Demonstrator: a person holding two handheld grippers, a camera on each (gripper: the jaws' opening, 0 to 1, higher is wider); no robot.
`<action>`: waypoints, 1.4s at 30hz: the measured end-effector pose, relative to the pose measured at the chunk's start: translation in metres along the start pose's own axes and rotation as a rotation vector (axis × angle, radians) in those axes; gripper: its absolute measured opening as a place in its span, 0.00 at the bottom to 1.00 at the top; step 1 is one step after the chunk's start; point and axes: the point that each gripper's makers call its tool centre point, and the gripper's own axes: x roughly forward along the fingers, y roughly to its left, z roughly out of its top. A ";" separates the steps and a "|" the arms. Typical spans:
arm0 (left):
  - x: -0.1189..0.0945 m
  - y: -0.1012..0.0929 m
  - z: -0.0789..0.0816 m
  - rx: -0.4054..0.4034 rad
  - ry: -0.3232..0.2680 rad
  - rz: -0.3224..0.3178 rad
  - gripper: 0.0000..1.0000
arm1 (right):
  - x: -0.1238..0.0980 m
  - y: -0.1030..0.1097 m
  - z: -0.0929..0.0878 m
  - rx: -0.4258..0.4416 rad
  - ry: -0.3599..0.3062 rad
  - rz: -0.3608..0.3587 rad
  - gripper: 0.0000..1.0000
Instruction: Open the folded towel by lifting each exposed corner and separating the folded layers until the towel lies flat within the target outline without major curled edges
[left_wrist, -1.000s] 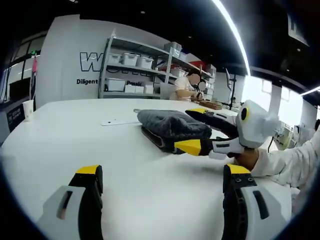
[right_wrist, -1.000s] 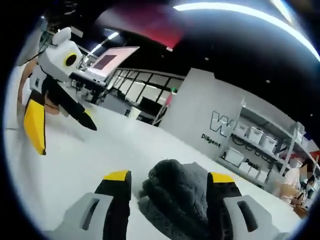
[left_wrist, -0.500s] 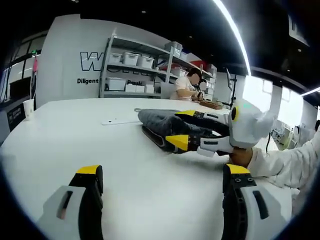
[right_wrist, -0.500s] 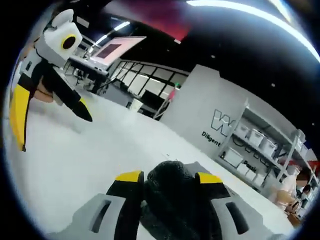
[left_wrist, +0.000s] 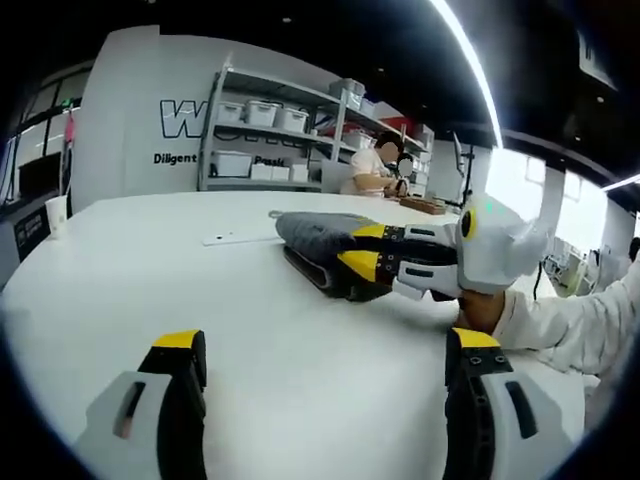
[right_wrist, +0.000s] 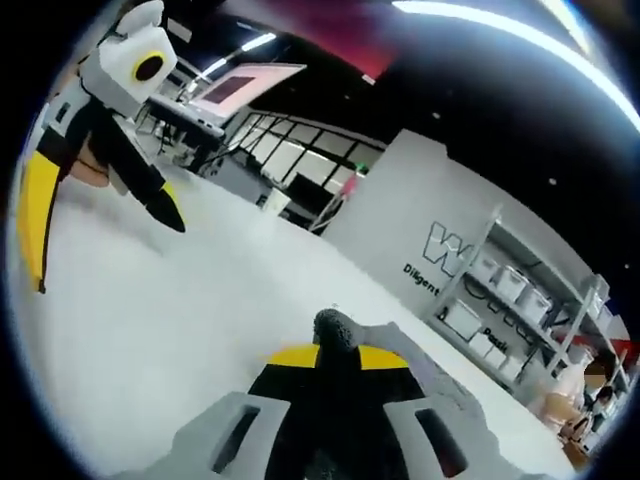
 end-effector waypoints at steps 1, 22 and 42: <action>0.000 0.000 0.000 0.003 -0.001 0.000 0.98 | 0.006 -0.002 -0.001 0.001 0.002 0.003 0.04; 0.001 0.001 -0.004 0.008 0.019 0.007 0.98 | -0.012 -0.006 0.005 0.004 -0.040 -0.025 0.00; 0.002 0.001 -0.007 0.014 0.032 0.009 0.98 | -0.031 -0.048 0.008 0.080 -0.093 -0.187 0.00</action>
